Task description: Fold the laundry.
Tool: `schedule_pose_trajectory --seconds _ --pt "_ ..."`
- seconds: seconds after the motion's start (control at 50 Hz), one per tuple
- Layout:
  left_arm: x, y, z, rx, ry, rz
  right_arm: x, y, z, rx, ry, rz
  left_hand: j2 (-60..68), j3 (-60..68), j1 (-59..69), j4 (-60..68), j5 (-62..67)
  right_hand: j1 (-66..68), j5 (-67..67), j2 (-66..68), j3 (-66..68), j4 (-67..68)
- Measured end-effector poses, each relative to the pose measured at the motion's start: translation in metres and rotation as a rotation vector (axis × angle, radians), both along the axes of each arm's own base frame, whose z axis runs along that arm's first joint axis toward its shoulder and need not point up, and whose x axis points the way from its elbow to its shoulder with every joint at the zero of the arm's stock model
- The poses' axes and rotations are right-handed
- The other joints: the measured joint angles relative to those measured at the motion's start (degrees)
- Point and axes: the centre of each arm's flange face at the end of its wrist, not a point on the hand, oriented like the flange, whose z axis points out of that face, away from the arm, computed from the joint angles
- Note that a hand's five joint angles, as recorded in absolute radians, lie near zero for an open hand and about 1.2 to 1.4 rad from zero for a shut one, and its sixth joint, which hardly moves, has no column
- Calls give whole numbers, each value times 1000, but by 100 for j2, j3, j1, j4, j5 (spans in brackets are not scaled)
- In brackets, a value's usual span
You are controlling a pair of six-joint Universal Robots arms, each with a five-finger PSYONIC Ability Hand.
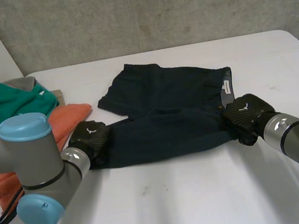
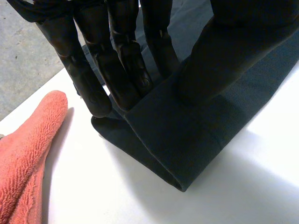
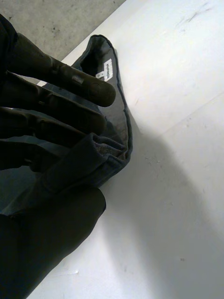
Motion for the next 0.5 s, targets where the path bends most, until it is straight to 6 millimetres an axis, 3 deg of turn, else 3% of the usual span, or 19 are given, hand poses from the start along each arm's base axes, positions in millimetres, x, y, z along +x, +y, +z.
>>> schedule_pose_trajectory --seconds 0.14,0.18,0.24,0.38,0.5 --pt "0 5 2 17 -6 -4 -4 3 1 20 42 8 12 11 0 18 0 -25 -245 -465 -561 -500" --pt "0 9 8 21 -5 -6 -7 6 4 36 71 13 12 13 0 19 0 -1992 -2188 -2584 -2672 -2521" --pt "1 14 19 20 -1 -9 -14 6 15 40 87 2 22 36 0 19 0 -2760 -3015 -3329 -3423 -3350" --pt "3 21 35 9 8 -10 -26 -3 43 33 -9 -88 23 43 0 20 0 -2841 -3183 -3410 -3601 -3461" --pt "1 18 42 -9 29 -5 -26 -4 46 78 -111 -131 23 43 0 21 0 -2946 -3280 -3479 -3691 -3577"
